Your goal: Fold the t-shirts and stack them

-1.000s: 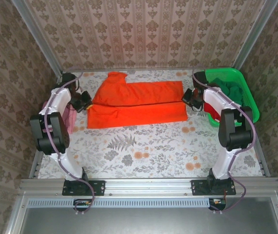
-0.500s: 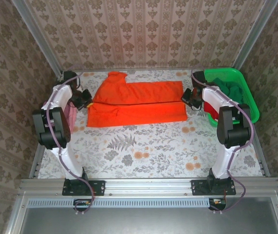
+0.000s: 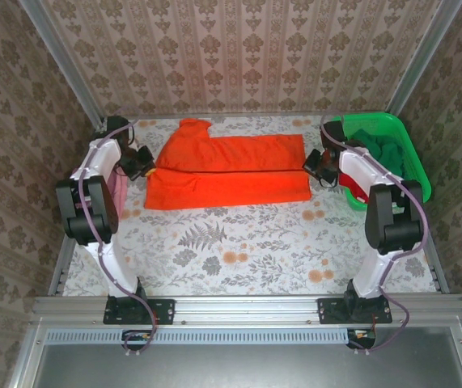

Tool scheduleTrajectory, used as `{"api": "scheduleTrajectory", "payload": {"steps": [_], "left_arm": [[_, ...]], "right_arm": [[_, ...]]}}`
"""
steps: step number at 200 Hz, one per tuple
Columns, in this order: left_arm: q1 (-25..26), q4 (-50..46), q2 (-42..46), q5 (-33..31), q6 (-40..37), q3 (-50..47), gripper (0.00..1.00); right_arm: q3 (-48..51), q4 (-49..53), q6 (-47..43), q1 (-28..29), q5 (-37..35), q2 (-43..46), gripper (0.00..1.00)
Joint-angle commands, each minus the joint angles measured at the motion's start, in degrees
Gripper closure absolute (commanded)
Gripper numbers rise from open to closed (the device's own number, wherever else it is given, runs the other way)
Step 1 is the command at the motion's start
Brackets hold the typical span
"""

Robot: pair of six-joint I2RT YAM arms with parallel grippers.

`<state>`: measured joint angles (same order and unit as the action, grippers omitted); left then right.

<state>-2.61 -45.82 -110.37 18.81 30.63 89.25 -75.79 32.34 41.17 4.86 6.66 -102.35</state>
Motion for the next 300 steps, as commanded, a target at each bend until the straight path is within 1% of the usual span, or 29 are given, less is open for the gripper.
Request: {"api": "scheduleTrajectory", "payload": {"steps": [1,43,56,103,153,184,188,202,205,210,215,221,231,243,253,265,275,288,300], "left_arm": [[-0.1,-0.56,0.51,0.51,-1.45,1.93,1.0],[-0.22,-0.59,0.2,0.62,-1.98,2.01,1.0],[-0.33,-0.29,-0.25,0.68,-2.08,2.05,1.0],[-0.23,0.62,-3.05,1.58,-1.54,3.42,1.0],[-0.25,1.41,-5.27,1.67,-1.24,3.47,1.0],[-0.36,2.29,-6.66,2.5,-0.25,4.09,1.0],[-0.32,2.39,-6.85,2.59,-0.12,4.16,1.0],[-0.31,2.4,-7.61,3.14,0.08,4.7,1.0],[-0.36,2.28,-7.72,3.24,0.1,4.77,1.0],[-0.29,2.09,-8.03,3.53,0.04,5.05,0.97],[-0.31,2.04,-8.14,3.75,0.14,5.16,0.93],[-0.32,2.01,-8.05,4.1,0.16,5.19,0.84],[-0.3,2.27,-7.58,4.22,0.26,4.79,0.68],[-0.3,2.82,-6.42,3.85,0.55,3.89,0.51],[-0.29,3.33,-5.03,3.16,1.08,2.83,0.36],[-0.18,4.68,-3.07,2.77,1.69,1.05,0.21],[0.48,5.8,-1.59,2.47,2.47,-0.36,0.13],[2.3,7.55,-0.27,2.83,2.96,-1.96,0.06],[4.06,9.63,0.13,3.51,3.95,-3.5,0.04]], "right_arm": [[2.07,-0.19,2.44,0.97,-2.92,4.55,1.0],[5.05,0.32,4.69,2.28,-6.01,9.09,1.0],[5.66,-0.07,4.68,2.35,-6.63,9.28,1.0],[1.79,0.86,3.79,2.25,-8.63,3.38,1.0],[-3.15,-0.39,4.33,2.26,-7.89,-4.27,1.0],[-3.63,-1.32,5.46,2.26,-7.63,-6.49,1.0],[-3.6,-2.98,5.63,2.26,-7.54,-6.55,1.0],[-3.48,-4.12,6.02,2.26,-7.53,-6.46,1.0],[-3.4,-4.36,5.92,2.26,-7.53,-6.32,0.98],[-3.36,-4.82,5.8,2.25,-7.45,-6.04,0.92],[-3.25,-5.28,5.62,2.28,-7.36,-5.69,0.85],[-2.91,-5.93,5.35,2.34,-7.49,-4.98,0.76],[-2.09,-7.5,4.58,2.43,-7.45,-3.39,0.64],[-0.76,-9.11,3.79,2.73,-8.18,-1.05,0.52],[0.82,-10.74,2.67,3.39,-9.56,0.95,0.43],[2.32,-12.18,0.61,4.79,-11.22,2.78,0.37],[3.03,-12.64,-1.27,6.22,-11.78,3.45,0.35],[3.67,-13.5,-3.08,8.03,-11.51,3.17,0.34],[4.06,-14.51,-4.22,9.78,-9.68,1.65,0.34]]}}
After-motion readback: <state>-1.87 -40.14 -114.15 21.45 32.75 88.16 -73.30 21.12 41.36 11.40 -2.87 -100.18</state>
